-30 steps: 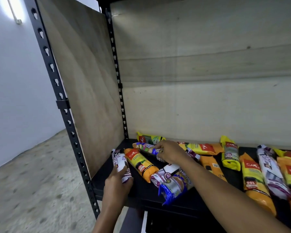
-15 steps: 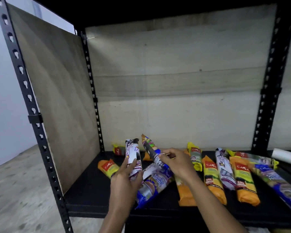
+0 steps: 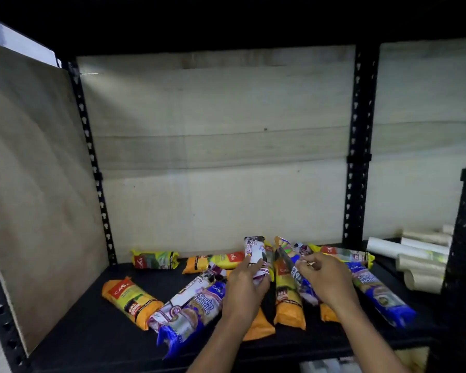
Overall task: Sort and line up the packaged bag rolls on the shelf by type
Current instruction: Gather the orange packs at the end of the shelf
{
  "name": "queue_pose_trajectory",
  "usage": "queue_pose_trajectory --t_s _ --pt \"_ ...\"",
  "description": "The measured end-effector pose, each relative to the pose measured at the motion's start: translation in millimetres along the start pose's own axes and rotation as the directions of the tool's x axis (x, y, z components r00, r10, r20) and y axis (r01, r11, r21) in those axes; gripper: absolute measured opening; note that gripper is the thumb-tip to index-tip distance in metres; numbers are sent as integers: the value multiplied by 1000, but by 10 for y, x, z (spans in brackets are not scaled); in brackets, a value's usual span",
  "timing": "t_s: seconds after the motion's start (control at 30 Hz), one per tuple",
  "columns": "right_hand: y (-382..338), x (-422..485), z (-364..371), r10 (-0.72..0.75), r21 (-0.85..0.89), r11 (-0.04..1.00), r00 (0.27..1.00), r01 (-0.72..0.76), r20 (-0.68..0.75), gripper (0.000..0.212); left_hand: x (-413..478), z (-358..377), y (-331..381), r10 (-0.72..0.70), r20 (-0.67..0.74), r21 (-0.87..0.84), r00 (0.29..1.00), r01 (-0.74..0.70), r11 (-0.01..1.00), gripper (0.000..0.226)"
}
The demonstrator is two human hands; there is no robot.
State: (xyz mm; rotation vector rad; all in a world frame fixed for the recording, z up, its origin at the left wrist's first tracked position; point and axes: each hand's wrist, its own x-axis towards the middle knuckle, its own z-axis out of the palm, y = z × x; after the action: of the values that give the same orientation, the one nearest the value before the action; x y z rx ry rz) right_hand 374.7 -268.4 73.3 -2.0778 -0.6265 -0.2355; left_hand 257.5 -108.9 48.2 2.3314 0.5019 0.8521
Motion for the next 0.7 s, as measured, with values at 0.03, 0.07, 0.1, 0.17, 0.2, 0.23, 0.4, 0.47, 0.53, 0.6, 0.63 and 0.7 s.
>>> queue_pose_trajectory --t_s 0.03,0.07,0.1,0.17,0.2,0.23,0.4,0.47,0.53,0.6,0.63,0.7 --pt "54 43 0 1 -14 1000 1000 -1 -18 26 86 53 3 3 11 -13 1000 -3 1000 52" --pt "101 85 9 2 -33 999 999 -3 -36 28 171 99 7 11 19 -8 1000 -11 1000 51" --pt "127 120 12 4 -55 998 999 -6 -47 28 253 143 1 27 33 13 999 -27 1000 49" --pt "171 197 38 17 -91 996 998 -22 -64 28 394 217 -32 61 78 61 995 -66 996 46" --pt "183 228 62 28 -108 994 997 -35 -65 29 452 252 -57 75 100 80 992 -83 993 46" --pt "205 255 96 41 -122 991 997 -48 -61 30 500 292 -91 79 122 93 989 -91 991 47" --pt "241 362 293 89 -190 978 996 -86 9 45 628 413 -174 69 193 76 979 -85 993 48" --pt "222 354 339 87 -193 978 995 -75 55 46 621 441 -204 86 217 58 972 -100 993 50" --pt "224 339 366 78 -179 982 994 -62 82 46 609 452 -236 110 229 57 967 -126 990 55" --pt "244 337 392 65 -179 983 994 -48 89 40 596 450 -258 125 227 63 966 -142 988 61" --pt "250 338 397 57 -177 983 994 -39 97 36 590 446 -265 125 228 66 966 -143 987 63" --pt "256 339 396 45 -150 988 992 -27 117 28 570 434 -271 125 226 69 966 -144 987 65"
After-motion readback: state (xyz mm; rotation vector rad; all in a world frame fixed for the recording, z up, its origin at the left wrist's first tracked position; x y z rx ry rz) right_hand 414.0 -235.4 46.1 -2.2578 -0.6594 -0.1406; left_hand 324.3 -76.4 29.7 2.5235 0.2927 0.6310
